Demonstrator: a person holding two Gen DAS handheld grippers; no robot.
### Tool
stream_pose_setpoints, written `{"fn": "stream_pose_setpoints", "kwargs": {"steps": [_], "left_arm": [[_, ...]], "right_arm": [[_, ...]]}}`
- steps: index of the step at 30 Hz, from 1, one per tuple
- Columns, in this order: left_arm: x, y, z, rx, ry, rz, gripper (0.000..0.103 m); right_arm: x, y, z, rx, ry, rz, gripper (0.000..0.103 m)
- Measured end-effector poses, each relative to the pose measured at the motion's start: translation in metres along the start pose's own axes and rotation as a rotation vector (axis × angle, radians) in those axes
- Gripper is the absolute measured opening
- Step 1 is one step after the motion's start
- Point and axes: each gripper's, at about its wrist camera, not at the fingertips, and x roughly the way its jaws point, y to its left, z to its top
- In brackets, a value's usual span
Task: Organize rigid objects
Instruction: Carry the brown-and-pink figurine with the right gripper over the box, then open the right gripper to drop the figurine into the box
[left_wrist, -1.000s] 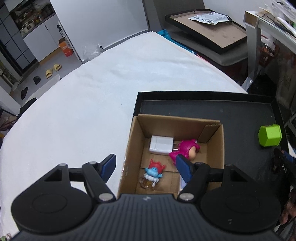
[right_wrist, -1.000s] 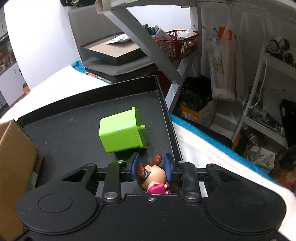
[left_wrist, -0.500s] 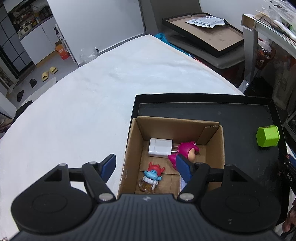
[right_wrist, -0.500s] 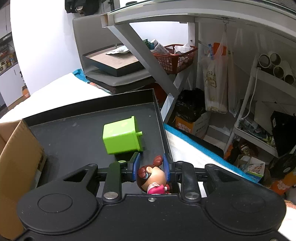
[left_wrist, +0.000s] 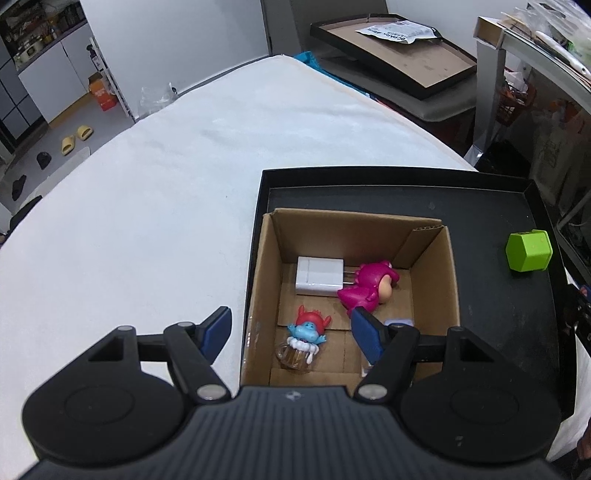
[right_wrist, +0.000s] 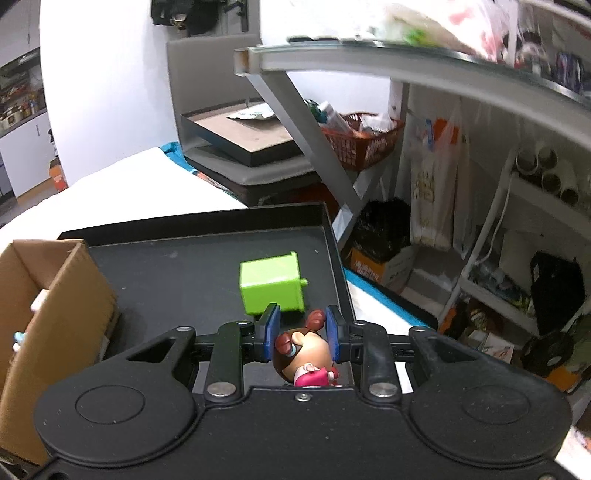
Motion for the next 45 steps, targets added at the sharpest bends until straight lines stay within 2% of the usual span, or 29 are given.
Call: {"fn": "stream_pose_setpoints", "kwargs": {"steps": [3, 10, 24, 27, 29, 31, 36, 45], "left_arm": [[0.003, 0.005, -0.001, -0.009, 0.007, -0.007, 0.07], [0.009, 0.013, -0.009, 0.039, -0.002, -0.013, 0.07], [0.023, 0.052, -0.015, -0.007, 0.0, -0.12, 0.065], [0.028, 0.056, -0.015, -0.016, 0.019, -0.139, 0.058], [0.032, 0.056, -0.014, -0.013, 0.036, -0.156, 0.048], [0.036, 0.056, -0.014, -0.01, 0.055, -0.171, 0.03], [0.043, 0.058, -0.015, -0.01, 0.083, -0.208, 0.012], [0.043, 0.059, -0.016, -0.001, 0.083, -0.208, 0.009]], "right_arm": [[-0.008, 0.01, 0.002, -0.013, 0.007, 0.0, 0.026], [-0.024, 0.034, 0.011, -0.014, -0.003, -0.008, 0.026], [-0.051, 0.104, 0.028, -0.066, -0.029, 0.03, 0.027], [-0.054, 0.119, 0.032, -0.063, -0.033, 0.045, 0.027], [-0.057, 0.13, 0.036, -0.067, -0.037, 0.055, 0.027], [-0.058, 0.139, 0.039, -0.075, -0.043, 0.063, 0.027], [-0.06, 0.156, 0.048, -0.088, -0.053, 0.075, 0.027], [-0.049, 0.188, 0.048, -0.143, -0.036, 0.115, 0.027]]}}
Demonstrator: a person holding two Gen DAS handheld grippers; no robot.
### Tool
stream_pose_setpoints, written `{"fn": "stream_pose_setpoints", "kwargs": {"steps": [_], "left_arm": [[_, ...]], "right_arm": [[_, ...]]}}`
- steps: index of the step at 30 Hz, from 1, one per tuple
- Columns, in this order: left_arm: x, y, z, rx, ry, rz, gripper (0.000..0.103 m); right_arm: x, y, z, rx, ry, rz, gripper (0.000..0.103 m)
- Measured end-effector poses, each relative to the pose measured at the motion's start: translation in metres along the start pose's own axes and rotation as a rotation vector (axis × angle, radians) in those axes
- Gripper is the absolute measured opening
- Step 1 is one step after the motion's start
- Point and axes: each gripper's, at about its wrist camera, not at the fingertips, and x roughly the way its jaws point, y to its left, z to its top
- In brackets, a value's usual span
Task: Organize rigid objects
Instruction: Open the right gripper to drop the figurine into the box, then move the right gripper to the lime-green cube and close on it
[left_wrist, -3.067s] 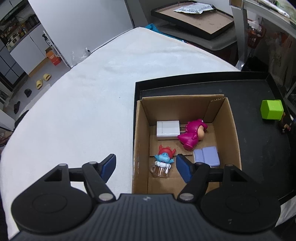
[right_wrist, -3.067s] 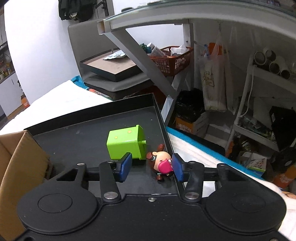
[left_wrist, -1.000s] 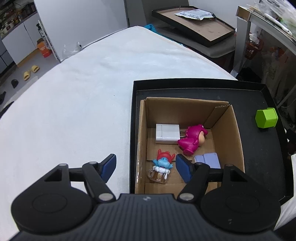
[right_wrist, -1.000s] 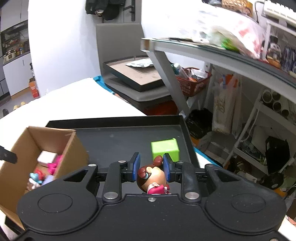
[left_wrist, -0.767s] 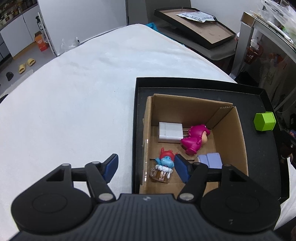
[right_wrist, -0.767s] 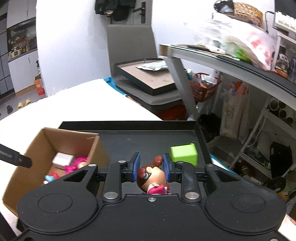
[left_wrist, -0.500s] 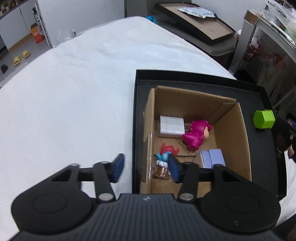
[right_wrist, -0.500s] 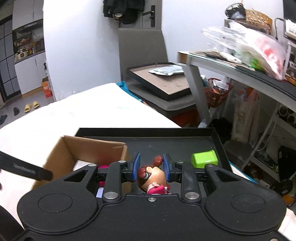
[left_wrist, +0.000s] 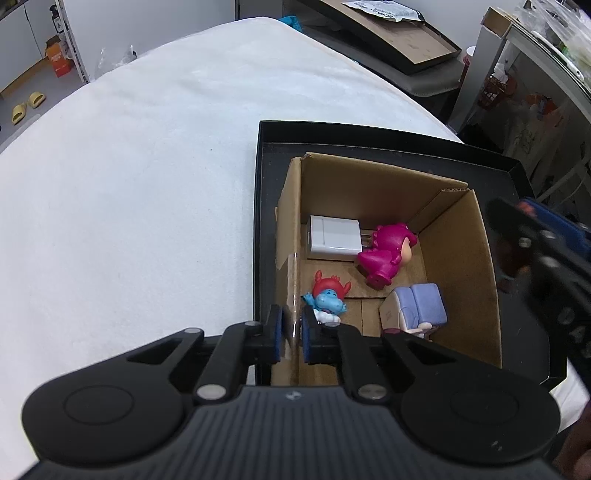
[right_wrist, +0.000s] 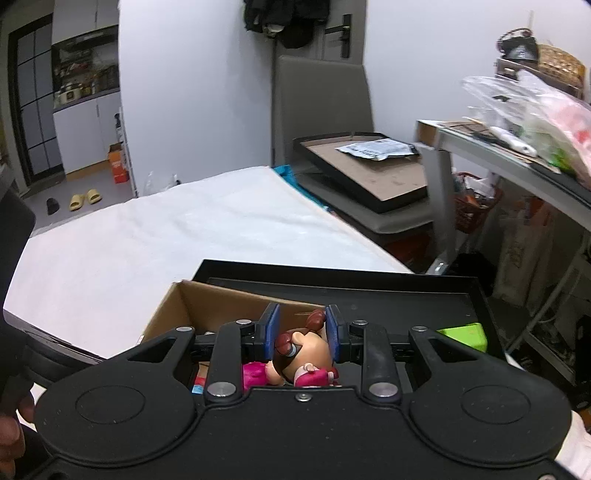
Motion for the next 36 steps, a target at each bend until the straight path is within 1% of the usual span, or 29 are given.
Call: {"fn": "stream_pose_setpoints", "kwargs": {"steps": [4, 7, 9, 10, 12, 16, 18, 20, 25, 27, 32, 36], "left_arm": [[0.0, 0.002, 0.0, -0.007, -0.001, -0.011, 0.009], [0.0, 0.004, 0.0, -0.008, -0.002, -0.017, 0.009], [-0.001, 0.004, -0.001, -0.005, -0.005, -0.015, 0.01], [-0.002, 0.004, -0.001, -0.005, -0.01, -0.016, 0.01], [-0.004, 0.002, -0.002, 0.001, -0.02, -0.007, 0.01], [-0.007, 0.0, -0.003, 0.007, -0.032, 0.002, 0.01], [-0.009, 0.0, -0.003, 0.004, -0.037, 0.002, 0.01], [-0.01, 0.0, -0.002, -0.003, -0.045, 0.0, 0.01], [-0.015, -0.004, -0.002, 0.002, -0.066, 0.028, 0.011], [-0.016, -0.007, -0.003, 0.007, -0.077, 0.042, 0.014], [-0.019, -0.009, -0.003, -0.005, -0.094, 0.066, 0.014], [-0.018, -0.013, -0.003, 0.006, -0.089, 0.092, 0.016]], "right_arm": [[0.01, 0.015, 0.002, -0.034, 0.015, 0.021, 0.027], [0.018, 0.023, 0.005, -0.068, 0.023, 0.019, 0.027], [0.02, 0.025, 0.005, -0.089, 0.027, 0.004, 0.031], [0.019, 0.025, 0.005, -0.093, 0.022, -0.008, 0.035], [0.014, 0.021, 0.004, -0.084, 0.007, -0.021, 0.038], [0.01, 0.008, -0.001, -0.053, 0.012, -0.027, 0.041], [0.007, 0.001, -0.005, -0.051, 0.018, -0.036, 0.048], [0.004, -0.005, -0.008, -0.041, 0.018, -0.05, 0.06], [-0.001, -0.022, -0.013, -0.027, 0.011, -0.052, 0.063], [-0.001, -0.03, -0.015, -0.017, 0.013, -0.047, 0.063], [0.0, -0.049, -0.021, -0.008, 0.011, -0.043, 0.073], [0.003, -0.063, -0.027, -0.004, 0.008, -0.04, 0.075]]}}
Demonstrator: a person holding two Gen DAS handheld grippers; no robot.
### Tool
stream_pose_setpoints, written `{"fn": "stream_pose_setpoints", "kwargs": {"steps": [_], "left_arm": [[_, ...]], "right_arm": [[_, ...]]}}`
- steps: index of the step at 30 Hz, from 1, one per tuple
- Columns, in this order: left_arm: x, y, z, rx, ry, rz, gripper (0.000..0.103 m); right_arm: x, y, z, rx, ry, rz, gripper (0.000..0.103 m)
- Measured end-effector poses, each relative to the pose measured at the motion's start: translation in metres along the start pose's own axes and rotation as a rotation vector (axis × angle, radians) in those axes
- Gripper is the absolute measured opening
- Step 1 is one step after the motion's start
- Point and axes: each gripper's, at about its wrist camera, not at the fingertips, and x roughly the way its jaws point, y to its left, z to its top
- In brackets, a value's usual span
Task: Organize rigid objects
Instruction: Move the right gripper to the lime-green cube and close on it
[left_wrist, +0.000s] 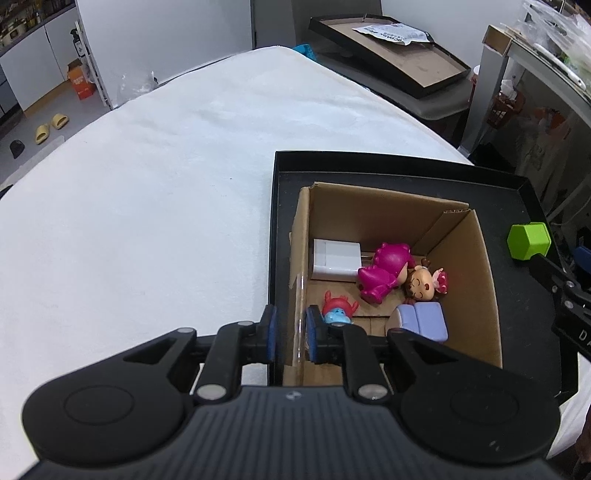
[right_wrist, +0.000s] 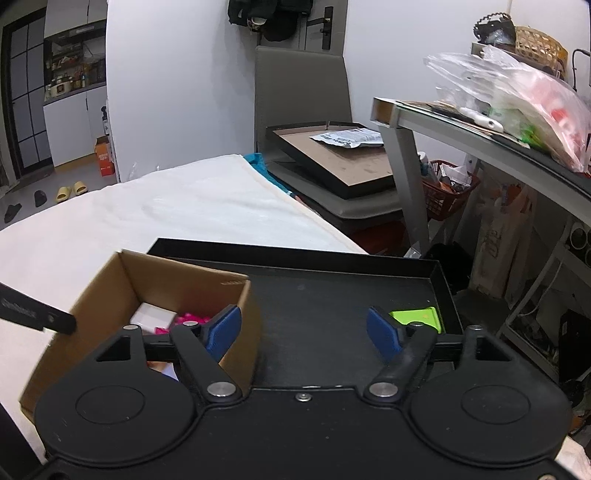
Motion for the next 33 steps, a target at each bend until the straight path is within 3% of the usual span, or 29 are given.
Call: {"fn": "stream_pose_setpoints", "kwargs": {"steps": [5, 12, 16, 22, 33], "left_arm": [[-0.003, -0.01, 0.0, 0.03, -0.01, 0.033, 0.02], [-0.002, -0.024, 0.0, 0.067, -0.007, 0.092, 0.037], [-0.001, -0.029, 0.001, 0.076, -0.005, 0.126, 0.041], [0.0, -0.035, 0.003, 0.08, 0.0, 0.169, 0.044], [0.012, -0.055, 0.007, 0.137, 0.021, 0.267, 0.045]], "right_arm": [[0.007, -0.018, -0.01, 0.018, 0.002, 0.002, 0.075], [0.023, -0.047, -0.026, 0.085, -0.003, 0.016, 0.076], [0.032, -0.058, -0.035, 0.115, 0.002, -0.005, 0.084], [0.044, -0.071, -0.039, 0.171, 0.0, -0.01, 0.085], [0.07, -0.076, -0.044, 0.164, 0.012, -0.036, 0.085]]}}
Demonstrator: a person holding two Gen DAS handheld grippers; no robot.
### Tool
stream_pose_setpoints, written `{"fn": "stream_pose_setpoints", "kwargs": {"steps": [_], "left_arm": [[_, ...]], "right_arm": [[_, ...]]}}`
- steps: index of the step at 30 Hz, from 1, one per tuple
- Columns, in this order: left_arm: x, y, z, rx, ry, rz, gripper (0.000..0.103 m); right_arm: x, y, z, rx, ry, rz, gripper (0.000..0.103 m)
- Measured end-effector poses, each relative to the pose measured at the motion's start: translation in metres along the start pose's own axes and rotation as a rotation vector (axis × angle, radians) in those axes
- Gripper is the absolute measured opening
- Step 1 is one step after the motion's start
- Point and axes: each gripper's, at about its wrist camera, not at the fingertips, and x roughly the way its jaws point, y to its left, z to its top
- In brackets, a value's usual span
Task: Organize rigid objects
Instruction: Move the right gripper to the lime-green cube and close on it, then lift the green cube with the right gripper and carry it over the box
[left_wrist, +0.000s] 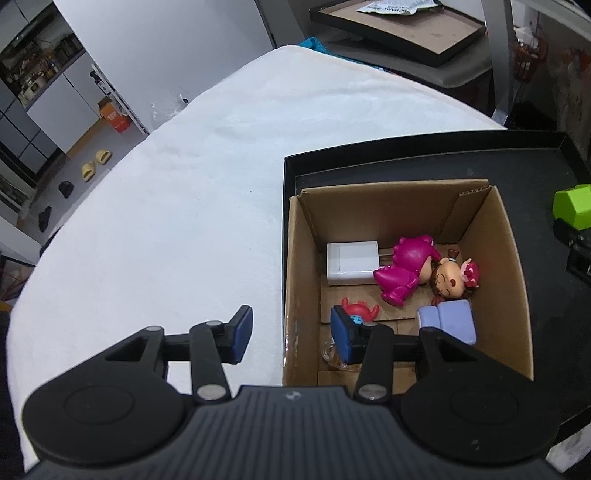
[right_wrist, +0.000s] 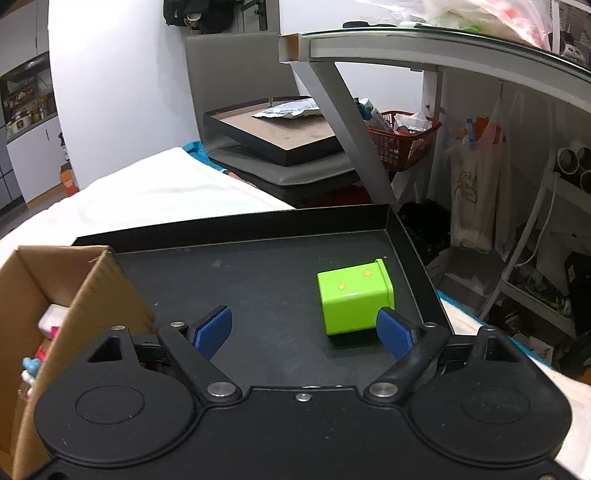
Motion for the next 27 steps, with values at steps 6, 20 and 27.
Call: {"fn": "stream_pose_setpoints", "kwargs": {"steps": [6, 20, 27], "left_arm": [[0.005, -0.008, 0.004, 0.021, 0.016, 0.017, 0.046], [0.01, -0.012, 0.008, 0.023, 0.044, 0.004, 0.046], [0.008, -0.011, 0.007, 0.018, 0.037, 0.004, 0.046]], "right_arm": [[0.016, -0.009, 0.002, 0.016, 0.026, -0.031, 0.085], [0.04, -0.031, 0.006, 0.047, 0.053, -0.079, 0.052], [0.035, -0.029, 0.006, 0.064, 0.053, -0.024, 0.051]]}}
